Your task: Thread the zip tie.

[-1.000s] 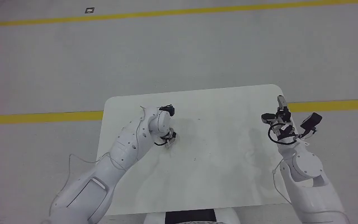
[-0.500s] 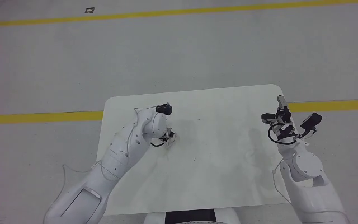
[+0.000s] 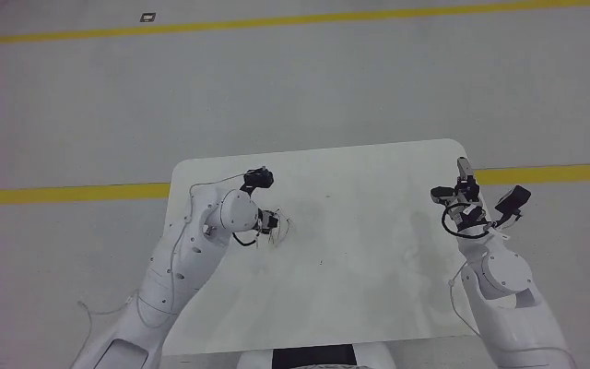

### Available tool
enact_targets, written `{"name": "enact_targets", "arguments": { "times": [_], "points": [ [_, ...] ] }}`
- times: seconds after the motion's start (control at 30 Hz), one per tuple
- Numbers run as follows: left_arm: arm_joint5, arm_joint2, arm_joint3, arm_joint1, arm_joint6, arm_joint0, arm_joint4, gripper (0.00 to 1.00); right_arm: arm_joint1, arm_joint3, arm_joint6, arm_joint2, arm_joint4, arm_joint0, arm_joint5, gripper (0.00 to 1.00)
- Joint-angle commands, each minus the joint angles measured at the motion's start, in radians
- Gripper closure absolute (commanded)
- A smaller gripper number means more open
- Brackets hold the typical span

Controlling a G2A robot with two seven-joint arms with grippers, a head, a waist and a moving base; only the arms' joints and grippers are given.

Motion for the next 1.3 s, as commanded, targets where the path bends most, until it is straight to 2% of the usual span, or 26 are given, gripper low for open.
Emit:
{"name": "enact_targets", "arguments": {
  "times": [0.0,0.17,0.2,0.53,0.63,0.8,0.93,1.03,1.1,1.17,1.27],
  "points": [
    [-0.03,-0.033,-0.015,0.008,-0.004,0.016,-0.029,1.0,0.0,0.0,0.0,0.0,0.0,0.0,0.0,0.0],
    [-0.103,-0.08,-0.03,0.027,-0.004,0.039,-0.101,1.0,0.0,0.0,0.0,0.0,0.0,0.0,0.0,0.0],
    [-0.137,-0.082,-0.036,0.031,-0.004,0.037,-0.107,1.0,0.0,0.0,0.0,0.0,0.0,0.0,0.0,0.0],
    [-0.138,-0.082,-0.034,0.03,0.003,0.04,-0.109,1.0,0.0,0.0,0.0,0.0,0.0,0.0,0.0,0.0],
    [-0.172,-0.096,-0.007,0.035,0.022,0.042,-0.156,1.0,0.0,0.0,0.0,0.0,0.0,0.0,0.0,0.0],
    [-0.251,-0.152,0.005,0.054,0.014,0.05,-0.199,1.0,0.0,0.003,0.024,0.002,-0.001,0.006,0.008,0.0],
    [-0.329,-0.203,-0.017,0.074,0.042,0.084,-0.18,1.0,0.005,0.01,0.12,0.015,-0.027,0.035,0.05,0.0],
    [-0.377,-0.234,-0.039,0.087,0.076,0.113,-0.143,1.0,0.009,-0.005,0.201,0.001,-0.057,0.064,0.096,0.0],
    [-0.402,-0.254,-0.054,0.095,0.102,0.137,-0.124,1.0,0.014,-0.016,0.27,-0.011,-0.089,0.09,0.159,0.0],
    [-0.406,-0.268,-0.067,0.102,0.126,0.153,-0.091,1.0,0.021,-0.03,0.342,-0.031,-0.144,0.125,0.249,0.0],
    [-0.403,-0.265,-0.088,0.108,0.147,0.166,-0.044,1.0,0.027,-0.038,0.407,-0.075,-0.234,0.176,0.34,0.0]
  ]
}}
